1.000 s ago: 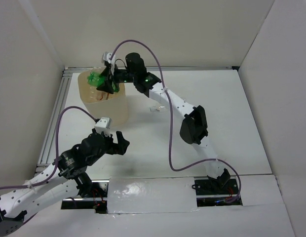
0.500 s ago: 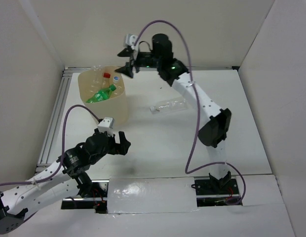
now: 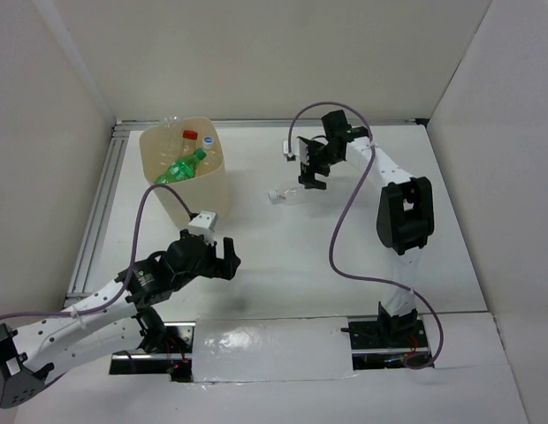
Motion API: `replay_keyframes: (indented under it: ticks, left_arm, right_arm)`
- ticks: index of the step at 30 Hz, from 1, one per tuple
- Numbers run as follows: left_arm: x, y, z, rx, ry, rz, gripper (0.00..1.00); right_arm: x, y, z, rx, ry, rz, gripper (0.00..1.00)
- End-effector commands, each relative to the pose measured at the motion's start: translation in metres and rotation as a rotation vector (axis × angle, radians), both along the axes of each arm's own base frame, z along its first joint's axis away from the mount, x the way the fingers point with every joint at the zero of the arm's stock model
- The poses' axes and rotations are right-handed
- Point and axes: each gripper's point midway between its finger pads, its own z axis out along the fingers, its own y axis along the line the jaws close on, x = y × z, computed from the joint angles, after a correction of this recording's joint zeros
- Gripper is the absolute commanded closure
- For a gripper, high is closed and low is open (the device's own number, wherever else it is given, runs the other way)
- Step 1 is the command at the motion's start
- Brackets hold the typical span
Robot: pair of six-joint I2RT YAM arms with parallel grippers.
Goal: Put the plastic bottles in the bin
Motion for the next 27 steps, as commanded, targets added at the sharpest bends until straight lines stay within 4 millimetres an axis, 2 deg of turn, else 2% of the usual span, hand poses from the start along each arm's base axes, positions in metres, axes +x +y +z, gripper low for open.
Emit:
replay_keyframes:
  ticks: [1,2,3,5,6,7,9,12,13,16,18,19,21,22,23,25,26,27]
  left_arm:
    - [0.003,-0.016,0.019,-0.036,-0.045,-0.041,0.00]
    - [0.003,-0.016,0.019,-0.036,-0.045,-0.041,0.00]
    - [0.002,-0.020,0.018,-0.035,-0.044,-0.051,0.00]
    - [0.001,-0.021,0.018,-0.039,-0.044,-0.048,0.00]
    - [0.001,-0.022,0.019,-0.035,-0.049,-0.048,0.00]
    - [0.000,-0.022,0.012,-0.029,-0.031,-0.042,0.00]
    - [-0.001,-0.023,0.012,-0.032,-0.032,-0.039,0.00]
    - [-0.001,-0.025,0.012,-0.029,-0.035,-0.043,0.00]
    - [-0.003,-0.027,0.012,-0.029,-0.035,-0.052,0.00]
    - [-0.002,-0.026,0.010,-0.019,-0.034,-0.045,0.00]
    - [-0.002,-0.026,0.010,-0.019,-0.034,-0.045,0.00]
    - [-0.002,-0.026,0.010,-0.019,-0.034,-0.045,0.00]
    - [-0.003,-0.027,0.012,-0.030,-0.039,-0.042,0.00]
    - [-0.003,-0.024,0.008,-0.018,-0.037,-0.034,0.00]
    - [-0.004,-0.023,0.007,-0.020,-0.038,-0.034,0.00]
    - [-0.005,-0.022,0.005,-0.030,-0.034,-0.028,0.00]
    - [-0.006,-0.021,0.003,-0.038,-0.028,-0.021,0.00]
    - [-0.006,-0.021,0.003,-0.038,-0.028,-0.021,0.00]
  right_arm:
    - [-0.002,-0.003,-0.021,-0.085,-0.012,0.067,0.00]
    - [-0.001,-0.005,-0.025,-0.097,-0.015,0.061,0.00]
    - [-0.001,-0.001,-0.036,-0.112,-0.003,0.068,0.00]
    - [0.003,-0.006,-0.050,-0.145,0.005,0.053,0.00]
    - [0.003,-0.001,-0.060,-0.151,0.012,0.072,0.00]
    - [0.005,-0.002,-0.066,-0.164,0.012,0.066,0.00]
    - [0.005,-0.005,-0.084,-0.190,0.032,0.080,0.00]
    - [0.001,-0.006,-0.103,-0.227,0.063,0.094,0.00]
    - [0.000,-0.002,-0.103,-0.231,0.054,0.114,0.00]
    - [-0.001,-0.004,-0.117,-0.248,0.066,0.124,0.09]
    - [-0.009,-0.004,-0.114,-0.248,0.097,0.139,0.21]
    - [-0.010,0.000,-0.102,-0.226,0.089,0.156,0.38]
    - [-0.017,0.005,-0.080,-0.190,0.090,0.170,0.55]
    - [-0.017,0.012,-0.048,-0.137,0.048,0.172,0.61]
    - [-0.019,0.016,-0.031,-0.107,0.027,0.170,0.67]
    - [-0.013,0.031,0.017,-0.043,-0.072,0.162,0.71]
    - [-0.021,0.048,0.057,0.011,-0.134,0.157,0.71]
    - [-0.014,0.063,0.092,0.061,-0.232,0.154,0.71]
